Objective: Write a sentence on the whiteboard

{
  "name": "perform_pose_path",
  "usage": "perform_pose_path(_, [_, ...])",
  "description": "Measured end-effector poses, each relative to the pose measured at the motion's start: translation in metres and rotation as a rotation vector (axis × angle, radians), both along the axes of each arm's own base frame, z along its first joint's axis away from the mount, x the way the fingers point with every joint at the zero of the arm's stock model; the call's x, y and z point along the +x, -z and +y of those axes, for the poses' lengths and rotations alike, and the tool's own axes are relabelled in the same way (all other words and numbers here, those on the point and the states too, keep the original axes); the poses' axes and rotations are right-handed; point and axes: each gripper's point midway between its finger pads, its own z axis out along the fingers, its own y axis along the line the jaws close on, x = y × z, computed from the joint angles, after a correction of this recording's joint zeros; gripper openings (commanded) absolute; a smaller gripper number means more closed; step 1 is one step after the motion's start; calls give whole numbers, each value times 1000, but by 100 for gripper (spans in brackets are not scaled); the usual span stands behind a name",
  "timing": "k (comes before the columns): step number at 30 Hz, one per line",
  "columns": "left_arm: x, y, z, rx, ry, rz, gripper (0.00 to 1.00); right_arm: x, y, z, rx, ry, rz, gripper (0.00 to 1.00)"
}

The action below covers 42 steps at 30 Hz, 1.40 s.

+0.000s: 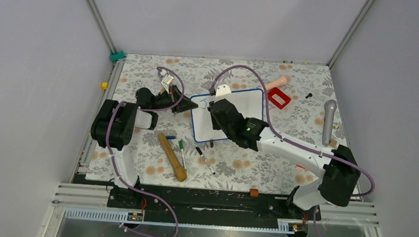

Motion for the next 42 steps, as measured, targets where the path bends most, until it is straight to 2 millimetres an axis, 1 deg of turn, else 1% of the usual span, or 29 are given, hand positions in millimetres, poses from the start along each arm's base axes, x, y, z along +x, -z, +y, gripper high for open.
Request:
perform_pose_path(3, [0,0,0,0,0,-1,0,4,-13,-1,34,18,-35,0])
perform_pose_path(7, [0,0,0,0,0,-1,0,12,-21,7,40,34,-50,0])
perform_pose_path(9, [0,0,0,0,0,-1,0,14,-20,8,35,39,-51,0])
perform_pose_path(17, [0,0,0,0,0,-1,0,17,-14,1,-8,73,-46,0])
perform_pose_path(26, [0,0,0,0,0,-1,0,22,-16,0,-13,100,-54,0])
perform_pose_path(42, [0,0,0,0,0,-1,0,25,-10,-4,-26,126,-36,0])
